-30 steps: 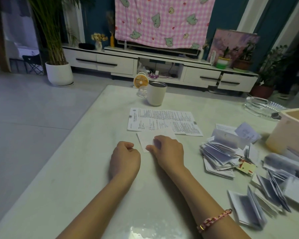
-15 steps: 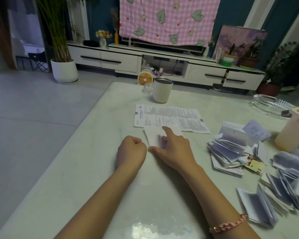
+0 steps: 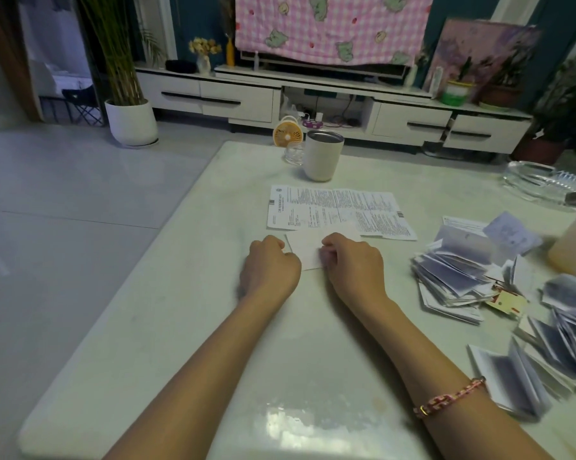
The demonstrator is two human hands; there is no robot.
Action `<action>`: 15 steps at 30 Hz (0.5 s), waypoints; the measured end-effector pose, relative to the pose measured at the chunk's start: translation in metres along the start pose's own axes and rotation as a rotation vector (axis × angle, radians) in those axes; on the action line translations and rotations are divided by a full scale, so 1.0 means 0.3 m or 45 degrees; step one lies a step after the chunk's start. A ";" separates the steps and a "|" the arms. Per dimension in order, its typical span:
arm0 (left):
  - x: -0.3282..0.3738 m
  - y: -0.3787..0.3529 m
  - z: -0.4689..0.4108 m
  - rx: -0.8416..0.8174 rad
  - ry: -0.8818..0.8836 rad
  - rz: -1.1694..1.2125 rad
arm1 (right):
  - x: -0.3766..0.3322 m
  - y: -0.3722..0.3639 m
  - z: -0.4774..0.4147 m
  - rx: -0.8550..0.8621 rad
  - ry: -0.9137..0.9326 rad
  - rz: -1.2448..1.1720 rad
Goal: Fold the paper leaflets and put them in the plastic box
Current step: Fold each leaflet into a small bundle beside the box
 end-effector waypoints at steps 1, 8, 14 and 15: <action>0.012 -0.010 0.003 0.015 -0.032 -0.093 | 0.001 0.001 0.003 0.010 -0.005 -0.023; 0.037 -0.059 -0.041 0.085 -0.025 -0.243 | 0.034 0.017 0.018 0.017 -0.105 -0.295; 0.066 -0.082 -0.042 0.105 -0.089 -0.006 | 0.043 0.021 0.004 0.042 -0.133 -0.397; 0.065 -0.074 -0.042 0.134 -0.097 0.039 | 0.053 0.035 0.002 0.082 -0.151 -0.479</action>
Point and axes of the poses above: each hand's wrist, its own z-axis away from the middle knuckle, its own y-axis out of the back of the hand, x = y × z, the point moved 7 cm from there along -z, towards the middle knuckle, and after that the axes turned 4 degrees about y, right-handed, at the moved point
